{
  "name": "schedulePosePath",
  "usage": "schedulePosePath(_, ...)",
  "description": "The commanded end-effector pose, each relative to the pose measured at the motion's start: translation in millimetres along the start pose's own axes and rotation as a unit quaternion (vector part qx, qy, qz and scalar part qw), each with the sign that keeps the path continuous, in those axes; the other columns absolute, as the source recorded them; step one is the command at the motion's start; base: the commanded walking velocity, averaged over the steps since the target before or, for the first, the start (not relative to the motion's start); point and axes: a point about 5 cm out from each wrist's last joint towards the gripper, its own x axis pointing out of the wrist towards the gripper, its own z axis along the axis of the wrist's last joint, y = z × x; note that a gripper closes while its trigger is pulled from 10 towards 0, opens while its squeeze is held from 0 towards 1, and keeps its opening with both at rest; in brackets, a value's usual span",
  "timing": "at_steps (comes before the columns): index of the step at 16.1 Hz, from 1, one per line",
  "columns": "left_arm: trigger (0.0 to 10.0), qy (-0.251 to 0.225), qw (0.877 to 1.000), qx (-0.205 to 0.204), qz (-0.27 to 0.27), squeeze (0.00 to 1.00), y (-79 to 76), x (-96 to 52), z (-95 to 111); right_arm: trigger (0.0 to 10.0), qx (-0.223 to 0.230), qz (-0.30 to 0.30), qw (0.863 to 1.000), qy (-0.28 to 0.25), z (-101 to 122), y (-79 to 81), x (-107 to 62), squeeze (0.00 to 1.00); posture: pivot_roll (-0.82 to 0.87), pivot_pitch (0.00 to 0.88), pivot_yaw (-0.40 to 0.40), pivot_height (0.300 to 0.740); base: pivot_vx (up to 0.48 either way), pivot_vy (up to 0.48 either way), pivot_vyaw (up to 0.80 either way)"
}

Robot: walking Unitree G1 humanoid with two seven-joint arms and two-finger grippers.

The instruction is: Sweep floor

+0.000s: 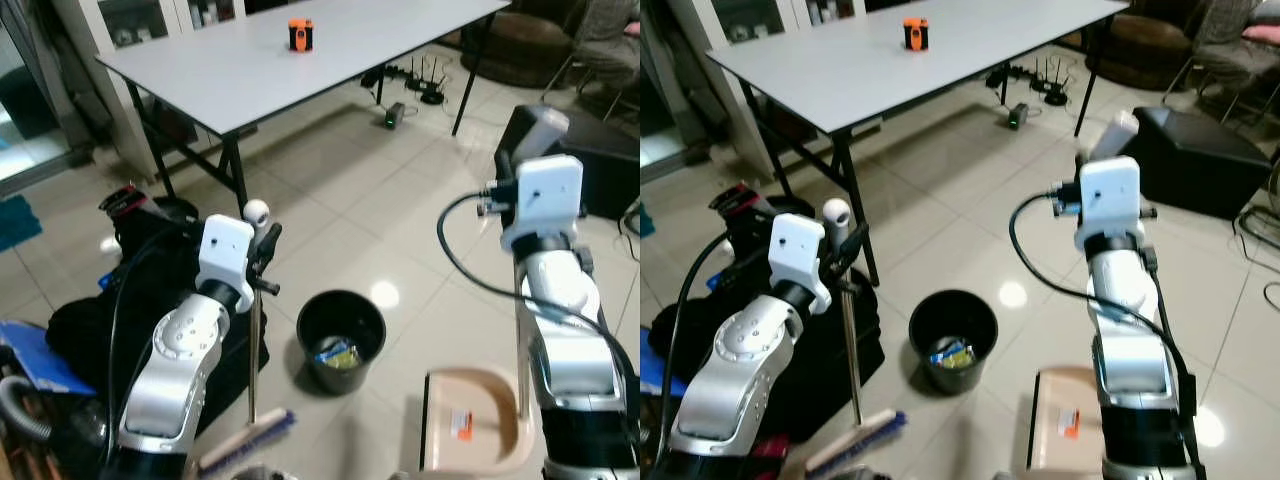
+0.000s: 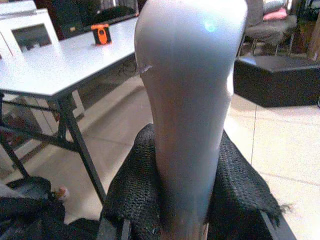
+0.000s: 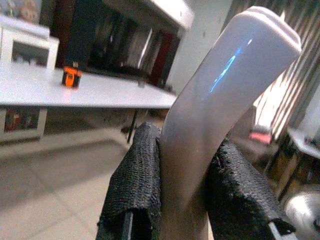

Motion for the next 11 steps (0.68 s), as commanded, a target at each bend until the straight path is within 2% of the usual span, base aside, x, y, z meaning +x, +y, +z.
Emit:
schedulePosePath(1, 10.0, -0.011, 1.0, 0.008, -0.004, 0.0, 1.4, -0.6, 7.8, 10.0, 0.014, 0.005, 1.0, -0.001, 5.1, -0.2, -2.9, 0.0, -0.08, 0.024, 0.025, 0.74, -0.277, 0.0, 0.0)
schedulePosePath(6, 10.0, -0.01, 1.0, 0.006, -0.006, 0.0, 0.2, -1.8, 7.7, 10.0, -0.002, -0.005, 1.0, 0.012, 0.1, -3.0, -8.5, 0.0, -0.08, 0.026, 0.019, 0.74, -0.276, 0.0, 0.0)
schedulePosePath(10, 10.0, -0.009, 1.0, 0.007, -0.009, 0.0, -0.3, -2.2, 7.5, 10.0, 0.011, -0.027, 0.999, 0.031, -2.9, -10.1, -11.5, 0.0, -0.08, 0.017, 0.018, 0.74, -0.276, 0.0, 0.0)
schedulePosePath(11, 10.0, -0.01, 1.0, 0.007, -0.011, 0.0, -0.6, -2.1, 7.7, 10.0, 0.036, -0.031, 0.998, 0.044, -5.9, -11.0, -13.6, 0.0, -0.08, 0.017, 0.018, 0.74, -0.27, 0.0, 0.0)
